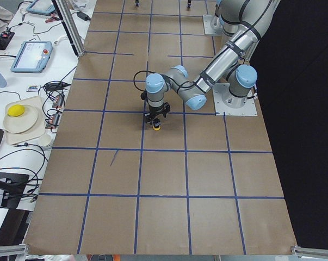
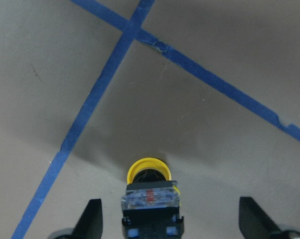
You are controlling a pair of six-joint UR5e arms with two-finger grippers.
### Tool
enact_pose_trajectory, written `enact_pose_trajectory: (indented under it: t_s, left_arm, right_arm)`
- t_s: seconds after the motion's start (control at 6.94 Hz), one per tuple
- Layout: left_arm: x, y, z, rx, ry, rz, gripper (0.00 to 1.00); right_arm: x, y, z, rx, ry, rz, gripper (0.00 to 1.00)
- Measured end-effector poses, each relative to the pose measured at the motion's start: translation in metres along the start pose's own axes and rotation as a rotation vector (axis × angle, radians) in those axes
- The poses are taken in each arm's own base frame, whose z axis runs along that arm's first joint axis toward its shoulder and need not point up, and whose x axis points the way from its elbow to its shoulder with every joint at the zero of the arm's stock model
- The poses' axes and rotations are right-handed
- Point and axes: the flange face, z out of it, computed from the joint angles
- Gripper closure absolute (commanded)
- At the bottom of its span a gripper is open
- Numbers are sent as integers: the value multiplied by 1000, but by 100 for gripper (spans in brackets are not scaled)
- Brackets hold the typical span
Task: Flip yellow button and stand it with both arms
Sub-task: 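Lower the left gripper and grasp the yellow button's body, then lift the yellow button with the left gripper while the right gripper approaches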
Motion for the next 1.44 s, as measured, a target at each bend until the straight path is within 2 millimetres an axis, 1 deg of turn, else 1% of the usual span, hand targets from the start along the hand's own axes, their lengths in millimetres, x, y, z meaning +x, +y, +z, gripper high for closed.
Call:
enact_pose_trajectory:
  t_s: [0.14,0.29,0.43,0.58,0.86,1.01,1.15,1.3,1.44]
  left_arm:
    - [-1,0,2,0,-5,-1,14]
    - [-2,0,4,0,-6,0,37]
    - [-3,0,4,-2,-8,2,56]
    - [-4,0,3,-5,-12,4,72]
    - [-5,1,2,-7,-16,5,87]
    - [-6,1,1,-6,-20,6,90]
    - [-6,-1,-5,-5,-32,10,90]
    - [-7,-5,-18,-4,-53,18,90]
    - [-10,-13,-37,14,-50,28,90]
  right_arm:
    - [0,0,-1,2,-4,0,0]
    - [0,1,-1,3,-6,0,0]
    - [0,1,-2,4,-4,0,0]
    - [0,1,-2,4,-3,0,0]
    - [0,0,-3,9,-7,0,0]
    - [0,0,-2,8,-4,0,0]
    - [0,-1,-2,8,-1,1,0]
    - [0,-1,-1,9,0,2,0]
    - [0,-1,-1,7,0,6,0]
